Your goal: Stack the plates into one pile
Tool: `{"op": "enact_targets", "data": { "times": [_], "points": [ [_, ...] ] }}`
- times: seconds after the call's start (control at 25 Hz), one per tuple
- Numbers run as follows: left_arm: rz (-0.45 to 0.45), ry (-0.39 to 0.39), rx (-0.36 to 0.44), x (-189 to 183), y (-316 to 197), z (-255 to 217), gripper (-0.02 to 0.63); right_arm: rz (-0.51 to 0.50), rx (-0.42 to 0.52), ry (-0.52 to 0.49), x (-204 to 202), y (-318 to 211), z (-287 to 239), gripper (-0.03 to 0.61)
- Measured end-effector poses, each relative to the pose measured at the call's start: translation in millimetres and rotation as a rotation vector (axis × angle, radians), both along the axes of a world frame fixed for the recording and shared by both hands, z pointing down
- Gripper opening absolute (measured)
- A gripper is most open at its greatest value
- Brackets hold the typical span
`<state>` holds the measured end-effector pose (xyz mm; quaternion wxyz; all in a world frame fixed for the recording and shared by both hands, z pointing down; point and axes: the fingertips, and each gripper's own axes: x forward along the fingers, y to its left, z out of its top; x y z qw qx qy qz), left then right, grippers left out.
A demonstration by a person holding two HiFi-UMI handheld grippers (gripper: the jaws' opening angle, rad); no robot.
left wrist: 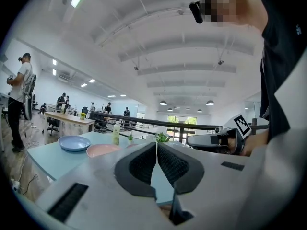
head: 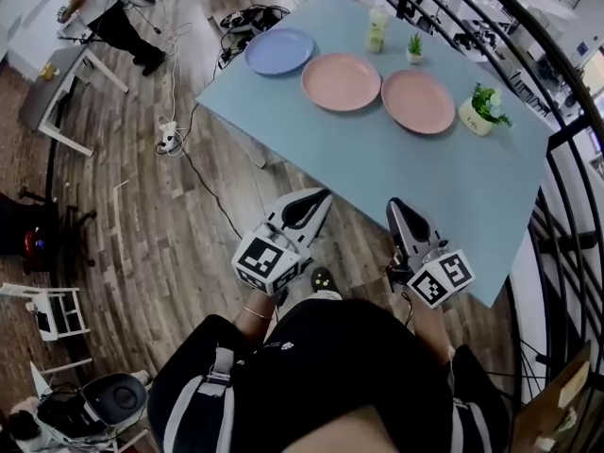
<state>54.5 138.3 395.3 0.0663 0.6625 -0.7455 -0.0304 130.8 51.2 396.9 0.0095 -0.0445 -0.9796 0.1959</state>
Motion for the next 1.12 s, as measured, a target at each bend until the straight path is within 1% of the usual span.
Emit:
{"op": "enact_targets", "data": {
  "times": [0.16, 0.32, 0.56, 0.64, 0.76, 0.84, 0.92, 1.0, 1.12],
  "points": [
    [0.038, 0.014, -0.003, -8.0, -5.6, 8.6, 0.02, 0.027, 0.009, 0.012, -7.7, -1.6, 4.5, 0.002],
    [0.084, 0.031, -0.016, -6.7, -26.0, 16.0, 0.02, 0.073, 0.009, 0.037, 0.7, -14.2, 11.1, 0.002],
    [0.127, 0.012, -0.031, -0.1, -68.1, 15.1, 0.02, 0.112, -0.015, 0.022, 2.0, -61.0, 14.3, 0.002],
    [0.122, -0.005, -0.039, -1.5, -79.7, 10.3, 0.02, 0.103, -0.026, 0.013, -3.7, -77.7, 13.7, 0.002],
    [0.085, -0.01, -0.06, -11.1, -89.2, 7.9, 0.02, 0.078, -0.037, 0.002, -12.8, -96.9, 9.1, 0.002],
    [0.044, 0.012, -0.073, -20.9, -97.8, 7.9, 0.02, 0.068, -0.036, -0.005, -15.3, -108.9, 4.7, 0.002],
    [0.022, 0.039, -0.061, -24.9, -112.9, 2.4, 0.02, 0.069, -0.037, -0.01, -13.8, -123.5, 3.5, 0.002],
    [0.034, 0.047, -0.05, -20.7, -132.4, -3.7, 0.02, 0.083, -0.048, -0.014, -9.7, -139.2, 5.4, 0.002],
    [0.058, 0.051, -0.083, -12.7, -159.8, -1.2, 0.02, 0.106, -0.065, -0.025, -2.0, -159.4, 6.7, 0.002]
  ]
}}
